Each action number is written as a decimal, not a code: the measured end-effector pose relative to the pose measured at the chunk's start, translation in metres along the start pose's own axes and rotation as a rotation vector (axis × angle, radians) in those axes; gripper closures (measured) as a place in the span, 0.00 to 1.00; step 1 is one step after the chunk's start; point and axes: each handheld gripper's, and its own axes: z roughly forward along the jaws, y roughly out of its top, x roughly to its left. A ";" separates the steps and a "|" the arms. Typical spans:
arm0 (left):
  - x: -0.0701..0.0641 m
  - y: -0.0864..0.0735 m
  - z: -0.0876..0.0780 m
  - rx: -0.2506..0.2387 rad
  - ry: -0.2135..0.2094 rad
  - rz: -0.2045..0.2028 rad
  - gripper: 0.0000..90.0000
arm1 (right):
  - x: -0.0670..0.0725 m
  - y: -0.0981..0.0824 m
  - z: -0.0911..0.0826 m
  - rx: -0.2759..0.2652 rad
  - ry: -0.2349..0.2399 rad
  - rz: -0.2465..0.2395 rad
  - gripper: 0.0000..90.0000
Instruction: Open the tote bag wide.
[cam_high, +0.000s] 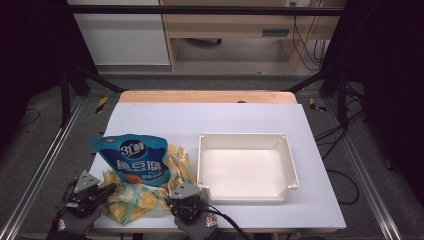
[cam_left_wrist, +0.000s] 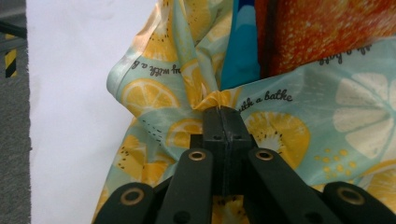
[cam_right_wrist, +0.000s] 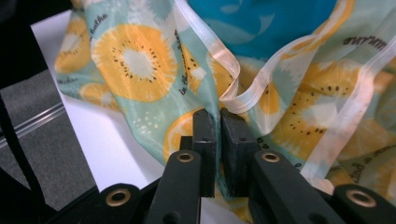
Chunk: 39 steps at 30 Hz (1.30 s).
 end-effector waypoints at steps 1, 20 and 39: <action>-0.001 0.000 0.001 0.002 0.000 -0.001 1.00 | 0.000 0.001 -0.002 -0.006 0.003 -0.003 0.93; -0.003 -0.002 0.009 0.071 -0.013 0.025 1.00 | 0.013 0.051 -0.019 -0.159 -0.012 -0.046 0.86; -0.002 -0.003 0.010 0.081 -0.010 0.015 0.97 | 0.008 0.006 0.029 0.061 -0.091 0.012 1.00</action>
